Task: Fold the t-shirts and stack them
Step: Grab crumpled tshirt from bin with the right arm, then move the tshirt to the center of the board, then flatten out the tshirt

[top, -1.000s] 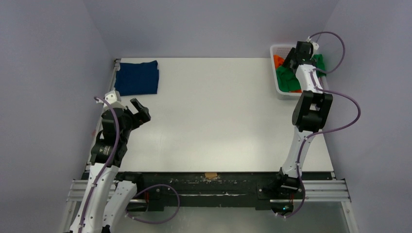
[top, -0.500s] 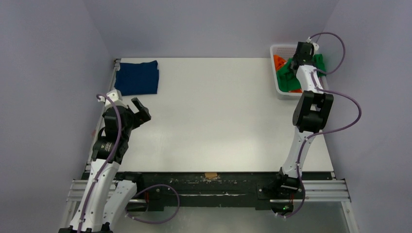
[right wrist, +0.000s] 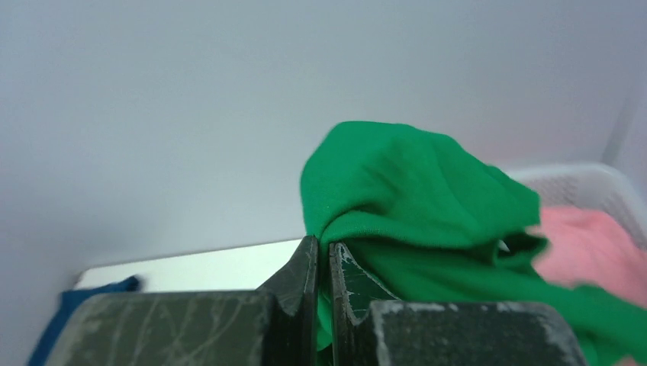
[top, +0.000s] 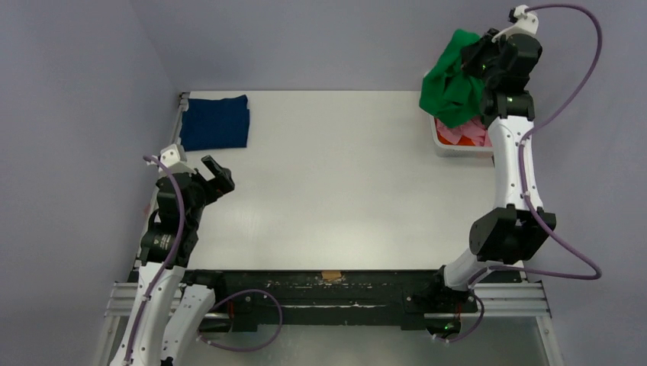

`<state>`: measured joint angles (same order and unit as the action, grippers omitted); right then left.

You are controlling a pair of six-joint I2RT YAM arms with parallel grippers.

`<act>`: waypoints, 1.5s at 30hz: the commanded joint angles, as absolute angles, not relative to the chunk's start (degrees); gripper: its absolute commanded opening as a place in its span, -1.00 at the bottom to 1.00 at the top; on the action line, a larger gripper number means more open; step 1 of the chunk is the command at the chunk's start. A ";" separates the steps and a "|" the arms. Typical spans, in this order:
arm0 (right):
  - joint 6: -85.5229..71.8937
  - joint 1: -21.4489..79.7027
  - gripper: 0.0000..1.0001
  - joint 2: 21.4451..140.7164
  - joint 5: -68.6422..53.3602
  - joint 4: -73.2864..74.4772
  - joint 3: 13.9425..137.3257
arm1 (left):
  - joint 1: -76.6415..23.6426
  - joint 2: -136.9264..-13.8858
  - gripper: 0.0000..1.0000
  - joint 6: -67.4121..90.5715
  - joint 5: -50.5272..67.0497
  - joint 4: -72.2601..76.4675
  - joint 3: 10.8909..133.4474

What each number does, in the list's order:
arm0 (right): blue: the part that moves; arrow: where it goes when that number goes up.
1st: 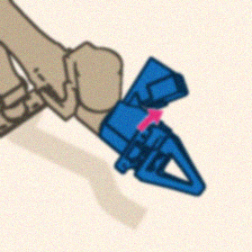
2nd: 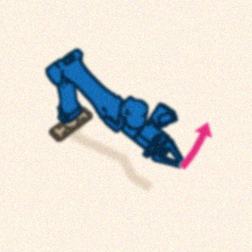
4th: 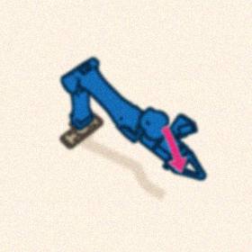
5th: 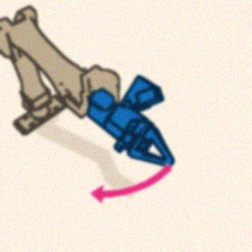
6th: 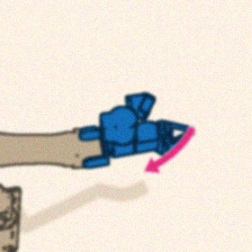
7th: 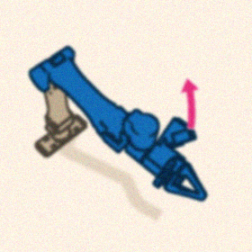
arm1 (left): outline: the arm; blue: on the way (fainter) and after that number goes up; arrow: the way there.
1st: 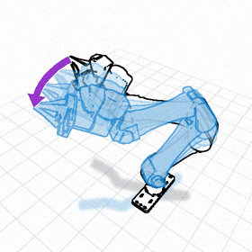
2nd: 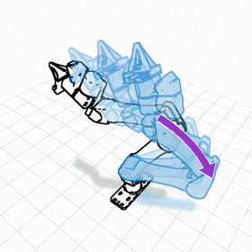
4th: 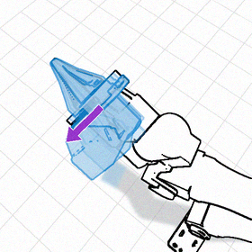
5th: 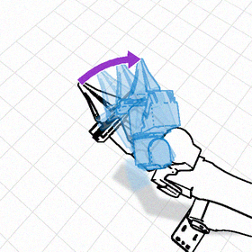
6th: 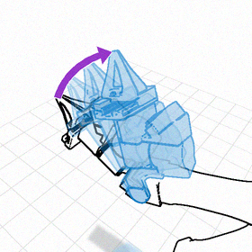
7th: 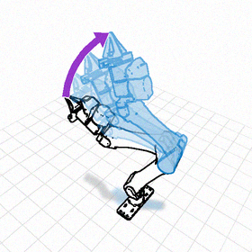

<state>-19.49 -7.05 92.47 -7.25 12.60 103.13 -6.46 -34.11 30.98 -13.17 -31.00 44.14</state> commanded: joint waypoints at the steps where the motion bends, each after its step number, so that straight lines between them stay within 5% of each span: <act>1: -18.59 1.83 -1.00 88.20 -19.59 9.64 108.36 | -6.50 -32.25 1.00 32.28 -10.89 -30.45 43.95; 10: -25.25 16.29 -1.00 87.41 -35.33 4.40 111.77 | -6.50 -29.27 1.00 34.35 -9.58 -34.49 44.46; 19: -20.99 15.88 -0.95 76.65 -17.20 3.04 77.50 | -6.46 -28.20 1.00 37.09 -9.51 -37.21 43.23; 23: -24.27 14.87 0.46 76.24 1.50 7.84 64.42 | -6.50 -31.17 1.00 37.81 -7.98 -37.04 42.27; 26: -25.78 15.01 0.88 76.80 15.54 14.87 64.98 | -6.48 -35.91 1.00 38.16 -5.99 -36.36 41.84; 34: -24.25 33.95 0.89 78.73 14.86 14.23 62.33 | -6.50 -44.81 1.00 38.97 -5.42 -33.46 41.88; 45: -24.76 60.16 0.68 109.76 16.43 18.95 82.99 | -6.34 -46.61 1.00 41.07 -13.90 -37.04 42.71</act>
